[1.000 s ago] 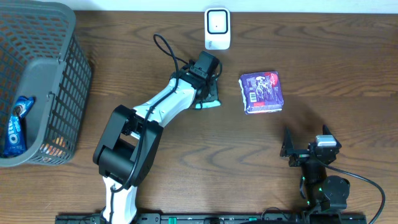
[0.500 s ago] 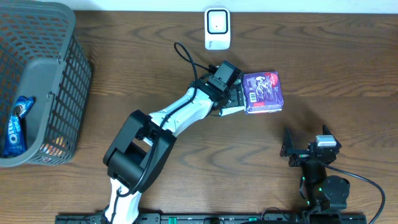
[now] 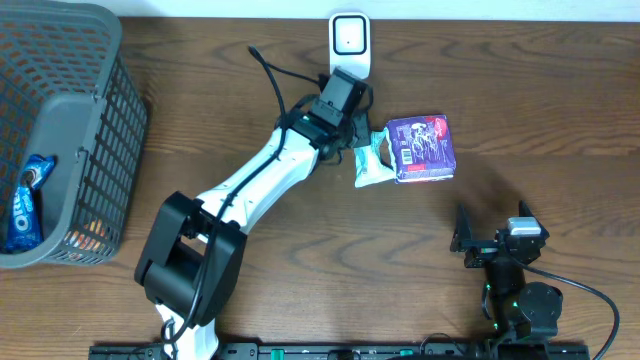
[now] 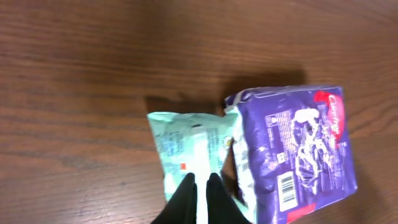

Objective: Scan the item barcode

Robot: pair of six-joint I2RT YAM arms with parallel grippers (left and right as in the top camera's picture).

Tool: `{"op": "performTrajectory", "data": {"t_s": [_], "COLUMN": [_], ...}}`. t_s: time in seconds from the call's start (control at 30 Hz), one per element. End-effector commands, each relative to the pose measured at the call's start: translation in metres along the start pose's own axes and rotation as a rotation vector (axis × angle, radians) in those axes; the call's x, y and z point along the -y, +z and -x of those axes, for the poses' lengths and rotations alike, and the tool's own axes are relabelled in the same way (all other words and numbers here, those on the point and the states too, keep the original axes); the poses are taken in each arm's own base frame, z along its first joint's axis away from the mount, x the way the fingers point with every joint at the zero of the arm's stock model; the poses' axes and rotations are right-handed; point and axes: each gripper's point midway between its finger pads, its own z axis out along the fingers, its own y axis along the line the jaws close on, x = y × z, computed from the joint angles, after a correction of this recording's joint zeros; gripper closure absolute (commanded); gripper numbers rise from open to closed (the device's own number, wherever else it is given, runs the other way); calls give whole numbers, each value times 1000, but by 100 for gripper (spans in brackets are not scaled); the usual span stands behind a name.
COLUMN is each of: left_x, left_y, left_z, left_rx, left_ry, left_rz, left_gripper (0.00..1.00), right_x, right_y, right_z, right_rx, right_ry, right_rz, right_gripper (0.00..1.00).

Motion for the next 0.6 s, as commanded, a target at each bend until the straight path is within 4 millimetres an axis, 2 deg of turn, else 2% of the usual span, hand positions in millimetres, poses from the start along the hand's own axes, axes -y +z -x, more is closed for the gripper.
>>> {"op": "performTrajectory", "data": {"t_s": [0.0,0.07,0.1,0.33,0.47,0.57], "left_x": [4,2,-4,-18,-20,-18], "left_y": [17,28,42,73,74,57], "left_z": [-20,-30,-40,-59,-59,-42], "left_rx": [-45,-73,-99,-145,-148,-117], "left_ry": [35,42,46,46,112,134], "left_rz": [19,33,50,83,80,68], "left_gripper": [92,92,92,92,92,92], "right_x": [5,5,5,5,5,5], "right_y": [0,0,0,0,0,0], "right_z": [-1,-1,-1,-1,-1,-1], "right_rx": [-1,-1,-1,-1,-1,-1], "right_ry": [15,15,15,15,15,15], "right_rz": [-21,-21,-21,-21,-21,-21], "right_gripper": [1,1,1,1,1,1]}}
